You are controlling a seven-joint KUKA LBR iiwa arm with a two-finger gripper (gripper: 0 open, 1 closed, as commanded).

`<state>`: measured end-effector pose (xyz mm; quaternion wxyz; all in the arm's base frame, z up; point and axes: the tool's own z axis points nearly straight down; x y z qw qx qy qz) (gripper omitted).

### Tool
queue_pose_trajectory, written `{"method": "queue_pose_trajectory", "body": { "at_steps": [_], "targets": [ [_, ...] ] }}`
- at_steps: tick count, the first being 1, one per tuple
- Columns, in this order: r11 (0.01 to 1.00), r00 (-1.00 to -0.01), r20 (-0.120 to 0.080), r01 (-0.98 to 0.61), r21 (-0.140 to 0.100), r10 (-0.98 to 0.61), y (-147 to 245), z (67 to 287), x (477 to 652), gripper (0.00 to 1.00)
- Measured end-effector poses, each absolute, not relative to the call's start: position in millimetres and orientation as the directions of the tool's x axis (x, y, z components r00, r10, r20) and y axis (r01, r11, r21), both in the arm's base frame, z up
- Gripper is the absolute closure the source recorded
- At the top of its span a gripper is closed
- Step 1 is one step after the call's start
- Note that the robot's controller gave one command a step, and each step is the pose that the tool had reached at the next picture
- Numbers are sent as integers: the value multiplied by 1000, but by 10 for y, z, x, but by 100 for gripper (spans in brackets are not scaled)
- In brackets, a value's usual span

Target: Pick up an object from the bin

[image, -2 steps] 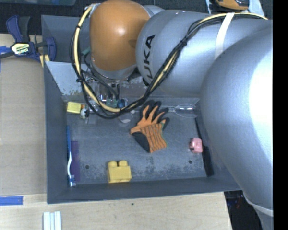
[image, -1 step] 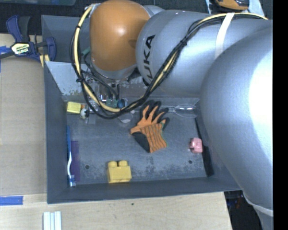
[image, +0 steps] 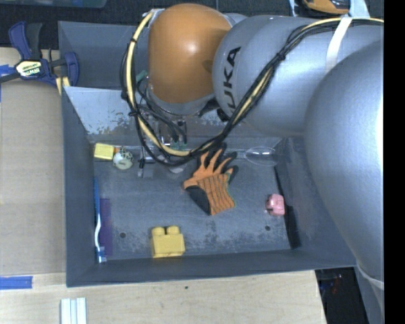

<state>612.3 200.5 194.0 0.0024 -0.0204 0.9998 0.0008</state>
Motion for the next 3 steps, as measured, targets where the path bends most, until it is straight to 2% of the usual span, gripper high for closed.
{"method": "queue_pose_trajectory", "body": {
  "at_steps": [1, 2, 3],
  "targets": [
    [999, -999, -8, -42, 3, -42, 1778, 1599, 6197, 0],
    [992, -992, -15, -128, 2, -128, 1343, 931, 6131, 0],
    [994, -994, -13, -111, 2, -111, 1172, 617, 6150, 0]
  ]
}}
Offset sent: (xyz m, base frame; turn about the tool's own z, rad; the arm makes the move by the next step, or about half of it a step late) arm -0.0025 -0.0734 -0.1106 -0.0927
